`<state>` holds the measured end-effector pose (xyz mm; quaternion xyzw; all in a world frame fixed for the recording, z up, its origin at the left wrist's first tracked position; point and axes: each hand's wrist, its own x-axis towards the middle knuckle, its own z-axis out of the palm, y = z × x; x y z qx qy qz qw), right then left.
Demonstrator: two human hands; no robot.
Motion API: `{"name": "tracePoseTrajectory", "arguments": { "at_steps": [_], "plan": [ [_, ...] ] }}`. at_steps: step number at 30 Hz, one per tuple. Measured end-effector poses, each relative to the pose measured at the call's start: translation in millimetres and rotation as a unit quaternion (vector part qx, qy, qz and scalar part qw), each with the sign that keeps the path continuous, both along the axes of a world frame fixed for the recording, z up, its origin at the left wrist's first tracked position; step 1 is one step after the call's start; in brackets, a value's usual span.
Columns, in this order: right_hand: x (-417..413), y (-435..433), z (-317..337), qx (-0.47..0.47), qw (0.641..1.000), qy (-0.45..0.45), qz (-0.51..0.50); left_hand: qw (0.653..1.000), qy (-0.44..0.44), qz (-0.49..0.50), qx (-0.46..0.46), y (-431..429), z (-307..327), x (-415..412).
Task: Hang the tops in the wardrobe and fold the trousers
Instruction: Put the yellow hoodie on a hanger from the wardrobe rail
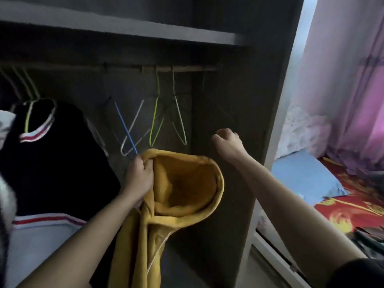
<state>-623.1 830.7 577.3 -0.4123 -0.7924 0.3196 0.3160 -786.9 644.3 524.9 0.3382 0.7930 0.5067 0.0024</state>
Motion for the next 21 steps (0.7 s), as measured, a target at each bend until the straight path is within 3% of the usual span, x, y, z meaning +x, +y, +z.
{"name": "tracePoseTrajectory", "arguments": {
  "at_steps": [3, 9, 14, 16, 18, 21],
  "plan": [
    [-38.8, 15.1, 10.2, -0.009, 0.998, 0.048, 0.035, 0.999, 0.019, 0.026, -0.013, 7.4, 2.5, -10.9],
    [-100.9, 27.4, 10.5, -0.158, 0.971, 0.099, 0.152, 0.996, 0.015, 0.079, -0.045, 15.1, -4.3, -31.2],
    [-138.8, 29.6, 20.0, -0.308, 0.895, 0.253, 0.198, 0.994, 0.028, 0.091, -0.052, 11.1, -9.8, -38.8],
    [-140.3, 31.9, 25.9, -0.277, 0.911, 0.267, 0.148, 0.994, 0.029, 0.093, -0.05, 12.2, -12.0, -39.0],
    [-132.8, 35.8, 24.8, -0.17, 0.947, 0.251, 0.109, 0.994, 0.027, 0.091, -0.048, 14.9, -13.9, -36.9],
    [-109.9, 38.4, 16.4, -0.111, 0.954, 0.267, 0.081, 0.996, 0.02, 0.074, -0.043, 21.7, -16.4, -30.6]
  ]
}}
